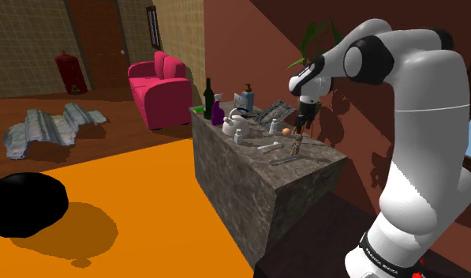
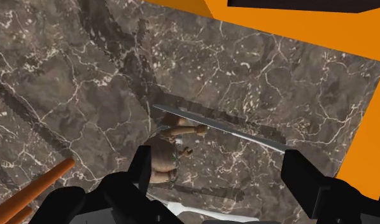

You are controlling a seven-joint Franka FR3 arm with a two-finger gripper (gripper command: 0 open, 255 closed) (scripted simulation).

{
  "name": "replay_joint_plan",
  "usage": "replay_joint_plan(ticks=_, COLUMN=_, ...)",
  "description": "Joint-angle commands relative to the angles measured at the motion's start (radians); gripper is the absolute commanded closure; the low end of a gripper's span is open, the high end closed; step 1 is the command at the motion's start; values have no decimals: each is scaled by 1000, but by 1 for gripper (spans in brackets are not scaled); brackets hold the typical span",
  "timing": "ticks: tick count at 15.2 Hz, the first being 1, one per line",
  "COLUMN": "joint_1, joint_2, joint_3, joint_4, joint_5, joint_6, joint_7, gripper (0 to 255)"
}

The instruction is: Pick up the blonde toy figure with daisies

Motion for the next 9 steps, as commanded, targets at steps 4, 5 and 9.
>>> replay_joint_plan(ticks=4, joint_1=-89, joint_2=212, joint_3=34, joint_4=234, joint_5=67, joint_6=-41, joint_7=-63, gripper=0)
replay_joint_plan(ticks=5, joint_1=-91, joint_2=219, joint_3=37, joint_4=231, joint_5=69, joint_6=-31, joint_7=-64, gripper=0)
replay_joint_plan(ticks=9, joint_1=-97, joint_2=248, joint_3=46, joint_4=222, joint_5=81, joint_6=6, joint_7=-69, gripper=0)
